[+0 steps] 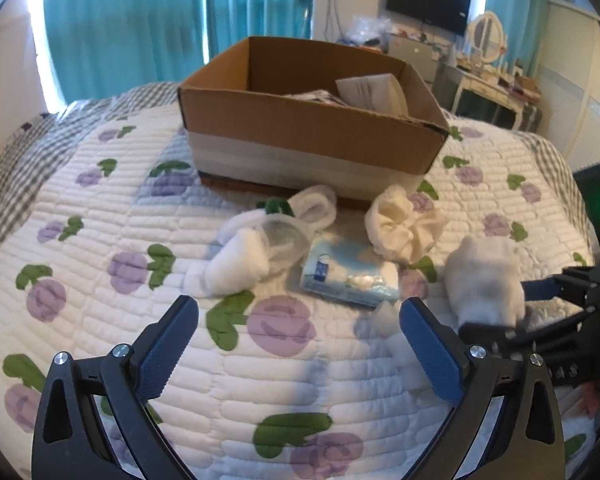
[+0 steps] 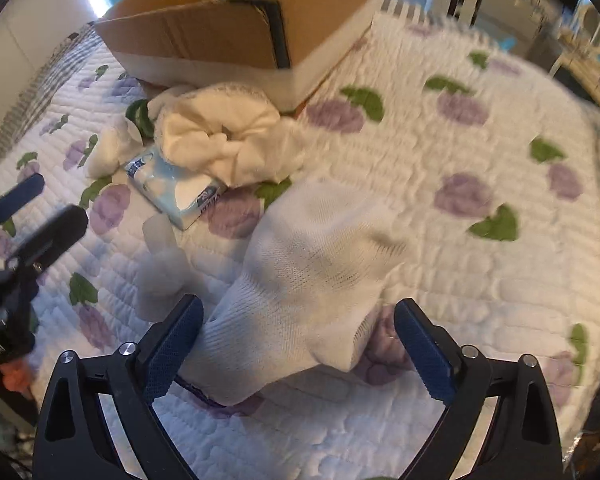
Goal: Organize soft objects
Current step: 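Grasp the white sock with the right gripper while the left grasps a small white item, then carry both items over the box and release them inside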
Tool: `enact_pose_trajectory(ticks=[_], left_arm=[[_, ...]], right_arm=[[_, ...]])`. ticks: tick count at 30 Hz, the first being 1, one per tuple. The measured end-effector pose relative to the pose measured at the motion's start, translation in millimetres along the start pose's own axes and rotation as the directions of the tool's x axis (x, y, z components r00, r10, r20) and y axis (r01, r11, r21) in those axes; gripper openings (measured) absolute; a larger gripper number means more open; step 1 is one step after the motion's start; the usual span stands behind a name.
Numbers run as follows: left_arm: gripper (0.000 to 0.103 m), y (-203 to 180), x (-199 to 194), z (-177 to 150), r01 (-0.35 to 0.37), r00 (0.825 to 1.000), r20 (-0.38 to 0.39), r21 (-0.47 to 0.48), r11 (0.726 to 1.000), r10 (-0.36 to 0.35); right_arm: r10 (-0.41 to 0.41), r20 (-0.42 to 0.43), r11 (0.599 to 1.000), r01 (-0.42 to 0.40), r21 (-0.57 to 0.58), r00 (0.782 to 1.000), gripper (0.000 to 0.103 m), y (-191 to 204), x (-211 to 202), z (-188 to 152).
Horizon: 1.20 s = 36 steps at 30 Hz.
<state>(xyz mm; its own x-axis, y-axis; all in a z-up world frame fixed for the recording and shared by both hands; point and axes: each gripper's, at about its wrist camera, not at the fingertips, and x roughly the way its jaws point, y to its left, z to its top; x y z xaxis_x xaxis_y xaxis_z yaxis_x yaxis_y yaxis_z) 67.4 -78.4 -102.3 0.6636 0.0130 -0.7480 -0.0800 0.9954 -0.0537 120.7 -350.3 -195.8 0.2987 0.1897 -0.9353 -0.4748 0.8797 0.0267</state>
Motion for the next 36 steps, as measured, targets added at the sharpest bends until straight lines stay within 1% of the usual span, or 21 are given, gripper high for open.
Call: enact_pose_trajectory(ticks=[1,2,3,4,5,7,9,10,11,15,17,18,19,20,22,23,28,31,36], left_arm=[[0.102,-2.3,1.3,-0.3,0.005,1.0,-0.004,0.001,1.0,-0.005],[0.102,-5.4,2.2,-1.1,0.012,1.0,-0.009,0.002,1.0,-0.012],[0.102,-8.5,3.0,-1.5,0.018,1.0,-0.013,0.004,1.0,-0.018],[0.102,-11.5,3.8,-1.8,0.027,0.999,-0.018,0.006,1.0,-0.027],[0.101,-15.4,4.8,-2.3,0.036,0.999,-0.023,0.008,0.999,-0.035],[0.094,-23.4,7.6,-4.2,0.056,0.998,-0.038,0.017,0.998,-0.055],[0.092,-30.8,11.6,-6.9,0.076,0.995,-0.06,0.028,0.997,-0.074],[0.086,-34.9,14.2,-8.7,0.084,0.994,-0.071,0.036,0.996,-0.082],[0.076,-38.4,16.1,-10.1,0.089,0.993,-0.079,0.044,0.995,-0.085],[0.07,-45.5,29.3,-14.2,0.11,0.987,-0.126,0.054,0.992,-0.103],[0.053,-46.4,36.1,-16.6,0.131,0.981,-0.149,0.055,0.99,-0.122],[0.051,-46.9,38.6,-17.6,0.147,0.977,-0.161,0.055,0.988,-0.137],[0.046,-47.4,40.2,-19.2,0.16,0.975,-0.169,0.057,0.986,-0.148],[0.041,-48.1,39.3,-19.4,0.167,0.974,-0.168,0.063,0.984,-0.155],[0.037,-50.2,36.0,-20.8,0.175,0.974,-0.161,0.083,0.981,-0.16],[0.033,-51.4,34.8,-21.2,0.179,0.973,-0.162,0.088,0.98,-0.163],[0.03,-46.9,20.6,-20.1,0.207,0.97,-0.149,0.093,0.974,-0.192],[0.03,-39.4,5.0,-19.7,0.225,0.967,-0.142,0.086,0.97,-0.212],[0.03,-28.3,-29.5,-12.8,0.24,0.969,-0.088,0.089,0.967,-0.232]], right_arm=[[0.027,-0.012,1.0,-0.027,0.01,1.0,0.075,-3.3,3.2,0.7],[0.034,-0.02,0.999,-0.033,0.017,0.999,0.066,-5.6,4.6,1.1],[0.027,-0.017,1.0,-0.026,0.017,0.999,0.06,-8.2,3.7,1.4],[0.033,-0.01,0.999,-0.033,0.009,0.999,0.055,-8.5,1.6,1.1],[0.042,0.002,0.999,-0.042,-0.009,0.999,0.054,-7.7,-2.7,0.5],[0.033,0.033,0.997,-0.031,-0.074,0.999,0.053,-3.9,-15.5,-2.1],[-0.011,0.06,0.99,0.02,-0.142,0.998,0.052,-0.5,-25.7,-6.7],[-0.032,0.065,0.987,0.042,-0.158,0.997,0.052,-1.3,-29.4,-8.5],[-0.043,0.072,0.985,0.054,-0.166,0.997,0.052,-3.2,-33.0,-10.1],[-0.056,0.089,0.986,0.069,-0.15,0.994,0.052,-17.9,-43.8,-15.1],[-0.062,0.092,0.986,0.075,-0.145,0.994,0.052,-23.6,-45.9,-16.7],[-0.063,0.094,0.987,0.076,-0.143,0.994,0.052,-25.5,-46.6,-17.8],[-0.061,0.096,0.987,0.075,-0.141,0.993,0.052,-26.8,-47.1,-18.7],[-0.058,0.098,0.988,0.072,-0.139,0.993,0.052,-27.4,-47.3,-20.4],[-0.051,0.104,0.989,0.064,-0.135,0.993,0.052,-26.9,-46.8,-20.3],[-0.048,0.105,0.989,0.061,-0.134,0.993,0.052,-26.1,-46.0,-20.2],[-0.025,0.116,0.991,0.04,-0.125,0.993,0.051,-20.4,-49.6,-19.0],[-0.027,0.133,0.991,0.044,-0.127,0.991,0.051,-13.9,-58.9,-17.7],[-0.039,0.178,0.989,0.063,-0.131,0.983,0.051,1.7,-85.5,-15.7]])
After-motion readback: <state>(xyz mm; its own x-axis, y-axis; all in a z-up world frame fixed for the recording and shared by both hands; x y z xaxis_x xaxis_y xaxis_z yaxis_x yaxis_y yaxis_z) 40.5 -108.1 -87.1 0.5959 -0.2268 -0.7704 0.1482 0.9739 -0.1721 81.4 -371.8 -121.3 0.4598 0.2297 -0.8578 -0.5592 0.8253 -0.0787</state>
